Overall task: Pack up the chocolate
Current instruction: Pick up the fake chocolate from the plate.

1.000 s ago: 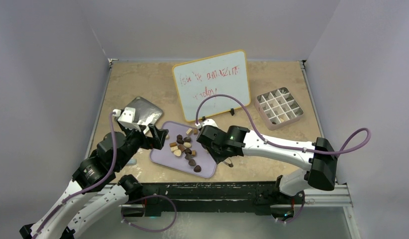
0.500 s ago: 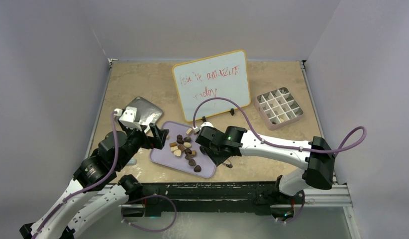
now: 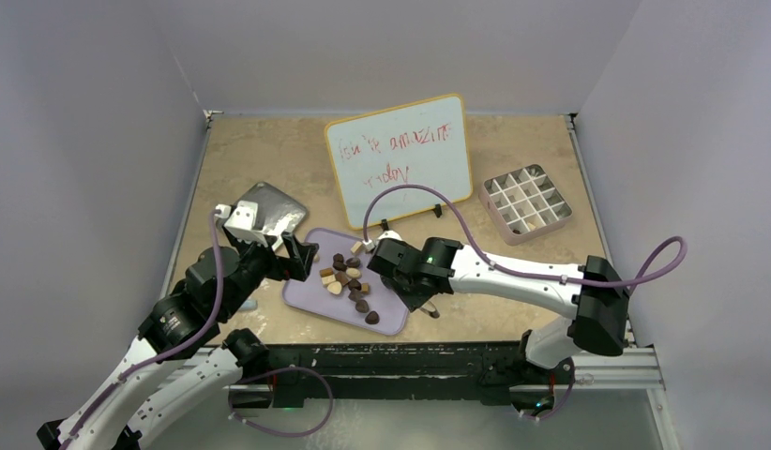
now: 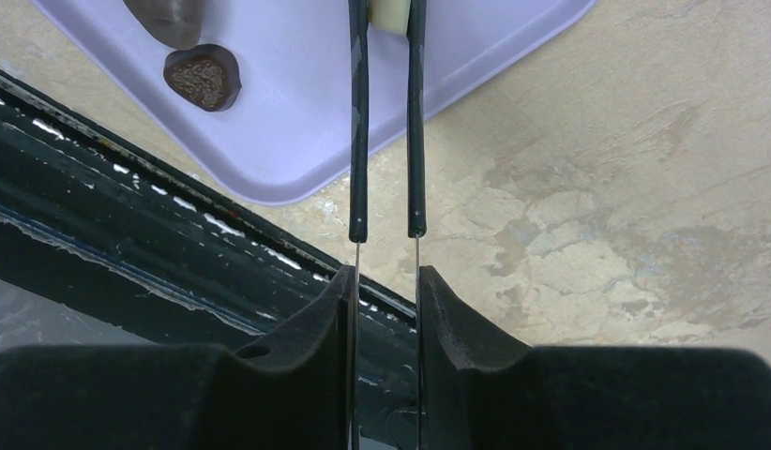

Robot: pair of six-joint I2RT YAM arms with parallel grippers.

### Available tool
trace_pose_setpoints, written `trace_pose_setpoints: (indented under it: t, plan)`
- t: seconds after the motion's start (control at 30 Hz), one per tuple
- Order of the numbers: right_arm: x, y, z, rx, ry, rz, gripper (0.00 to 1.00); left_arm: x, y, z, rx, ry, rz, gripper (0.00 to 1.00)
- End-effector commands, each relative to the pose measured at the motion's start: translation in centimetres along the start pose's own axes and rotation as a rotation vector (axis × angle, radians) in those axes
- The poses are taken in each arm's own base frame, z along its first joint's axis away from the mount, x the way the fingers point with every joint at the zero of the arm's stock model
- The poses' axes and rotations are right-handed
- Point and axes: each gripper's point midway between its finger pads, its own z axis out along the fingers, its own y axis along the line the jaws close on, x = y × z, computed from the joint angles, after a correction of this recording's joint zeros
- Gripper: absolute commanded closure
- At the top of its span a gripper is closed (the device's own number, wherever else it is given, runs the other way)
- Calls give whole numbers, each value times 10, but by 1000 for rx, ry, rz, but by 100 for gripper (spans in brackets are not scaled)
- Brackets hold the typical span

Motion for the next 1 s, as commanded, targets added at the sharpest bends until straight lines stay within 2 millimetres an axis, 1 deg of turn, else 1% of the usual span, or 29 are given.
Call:
trace_pose_setpoints:
  t: [0.0,0.27,0.33,0.4,0.5,0.6,0.7,0.77,0.97]
  plan:
    - [-9,-4,-9,31,-9,14,90,-2,1,0,-3,-14,14,0]
    - [-32,-18,-23,70,-89,83,94,-3,1,-1,2,-16,11,0]
    - [-37,-26,-27,83,-101,108,95,-4,1,-2,3,-20,10,0]
    - [-42,-39,-30,109,-107,139,95,-4,0,-2,6,-20,9,0]
    - [-46,-65,-35,132,-115,200,95,-3,-1,-1,12,-14,11,0]
    - [-54,-87,-38,107,-151,257,95,0,-3,0,19,-2,14,0]
    - [-54,-117,-47,152,-164,324,95,1,-4,2,23,7,17,0]
    - [-51,-141,-54,205,-173,380,95,1,-5,1,30,8,17,0]
    - [-33,-216,-66,355,-170,582,93,0,-8,-1,47,0,10,0]
